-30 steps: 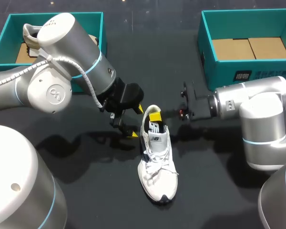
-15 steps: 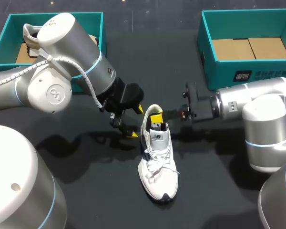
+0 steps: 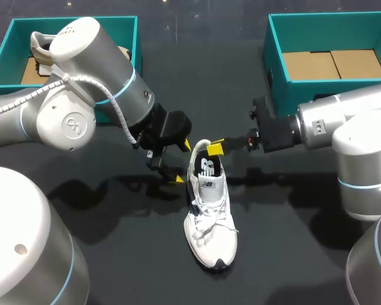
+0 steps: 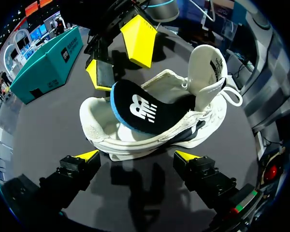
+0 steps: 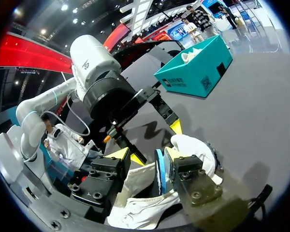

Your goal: Take the shoe out of the shoebox, open the shoe tongue, remove and reinsert the insole, then place the shoe into the shoebox

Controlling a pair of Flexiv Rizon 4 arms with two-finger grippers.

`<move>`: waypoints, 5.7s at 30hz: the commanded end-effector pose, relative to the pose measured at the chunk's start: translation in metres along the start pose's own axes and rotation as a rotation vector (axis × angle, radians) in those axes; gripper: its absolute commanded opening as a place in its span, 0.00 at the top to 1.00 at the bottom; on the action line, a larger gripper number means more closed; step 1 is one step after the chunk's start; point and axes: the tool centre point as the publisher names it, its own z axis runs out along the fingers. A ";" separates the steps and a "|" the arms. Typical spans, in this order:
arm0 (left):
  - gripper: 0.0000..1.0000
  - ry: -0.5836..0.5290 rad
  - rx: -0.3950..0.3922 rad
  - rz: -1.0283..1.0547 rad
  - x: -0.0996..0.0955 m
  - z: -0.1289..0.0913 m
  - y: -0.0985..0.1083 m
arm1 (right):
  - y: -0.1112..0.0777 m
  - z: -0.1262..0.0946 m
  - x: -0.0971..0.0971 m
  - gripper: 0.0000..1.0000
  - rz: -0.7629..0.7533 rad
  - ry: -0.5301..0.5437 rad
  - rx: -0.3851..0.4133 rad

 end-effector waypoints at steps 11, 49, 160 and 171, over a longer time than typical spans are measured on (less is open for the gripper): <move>0.00 -0.009 -0.004 0.062 -0.003 -0.023 -0.001 | -0.005 -0.040 0.002 0.55 0.056 -0.090 -0.001; 0.00 -0.020 -0.120 0.269 -0.029 -0.178 0.057 | 0.031 -0.127 -0.014 1.00 0.512 -0.406 0.278; 0.00 0.103 -0.207 0.486 -0.047 -0.226 0.101 | -0.038 0.021 -0.013 1.00 0.371 -1.407 0.364; 0.00 0.103 -0.207 0.486 -0.047 -0.226 0.101 | -0.054 0.022 -0.029 1.00 0.357 -1.473 0.356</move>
